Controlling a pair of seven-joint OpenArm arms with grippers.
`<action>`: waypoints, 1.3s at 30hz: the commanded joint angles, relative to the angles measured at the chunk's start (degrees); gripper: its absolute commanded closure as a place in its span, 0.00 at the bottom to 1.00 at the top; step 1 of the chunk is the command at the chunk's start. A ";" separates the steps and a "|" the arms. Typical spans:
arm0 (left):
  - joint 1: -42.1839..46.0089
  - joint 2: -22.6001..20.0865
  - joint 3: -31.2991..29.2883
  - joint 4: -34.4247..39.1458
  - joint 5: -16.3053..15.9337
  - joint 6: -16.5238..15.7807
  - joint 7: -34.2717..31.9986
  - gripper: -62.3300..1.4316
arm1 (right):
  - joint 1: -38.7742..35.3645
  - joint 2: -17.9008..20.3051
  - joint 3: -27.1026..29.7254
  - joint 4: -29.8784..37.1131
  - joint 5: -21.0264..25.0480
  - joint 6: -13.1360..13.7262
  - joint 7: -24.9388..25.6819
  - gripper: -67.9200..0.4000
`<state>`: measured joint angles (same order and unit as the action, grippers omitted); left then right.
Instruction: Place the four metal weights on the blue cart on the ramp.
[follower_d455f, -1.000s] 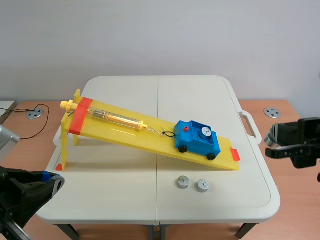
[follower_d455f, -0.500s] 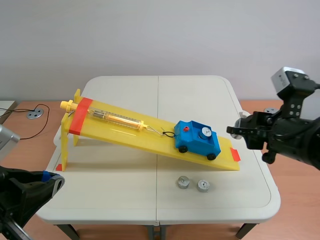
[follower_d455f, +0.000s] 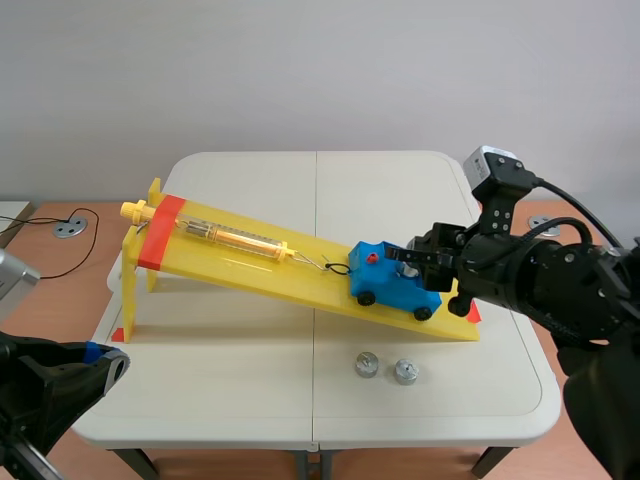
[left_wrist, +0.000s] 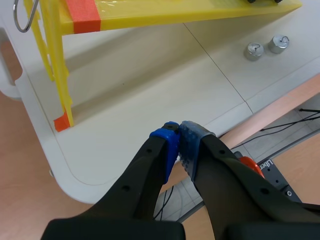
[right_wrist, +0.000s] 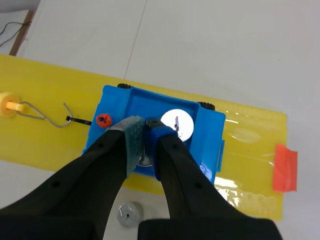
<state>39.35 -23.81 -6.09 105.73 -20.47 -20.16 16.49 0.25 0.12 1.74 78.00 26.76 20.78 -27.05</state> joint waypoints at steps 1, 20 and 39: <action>-0.50 0.31 -0.96 4.02 -3.78 -0.81 -4.44 0.92 | 5.99 0.09 0.31 4.11 3.10 3.32 10.12 0.98; -0.52 0.31 -0.96 4.02 -3.78 -0.81 -4.50 0.92 | 6.38 0.57 0.76 0.83 3.45 7.78 8.41 0.68; -0.50 0.31 -0.96 4.02 -3.78 -0.81 -4.48 0.92 | -15.61 15.37 8.07 29.38 8.66 10.40 1.88 0.54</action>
<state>39.35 -23.81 -6.09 105.73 -20.47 -20.16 16.49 -15.53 11.81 7.60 100.36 29.10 27.55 -30.06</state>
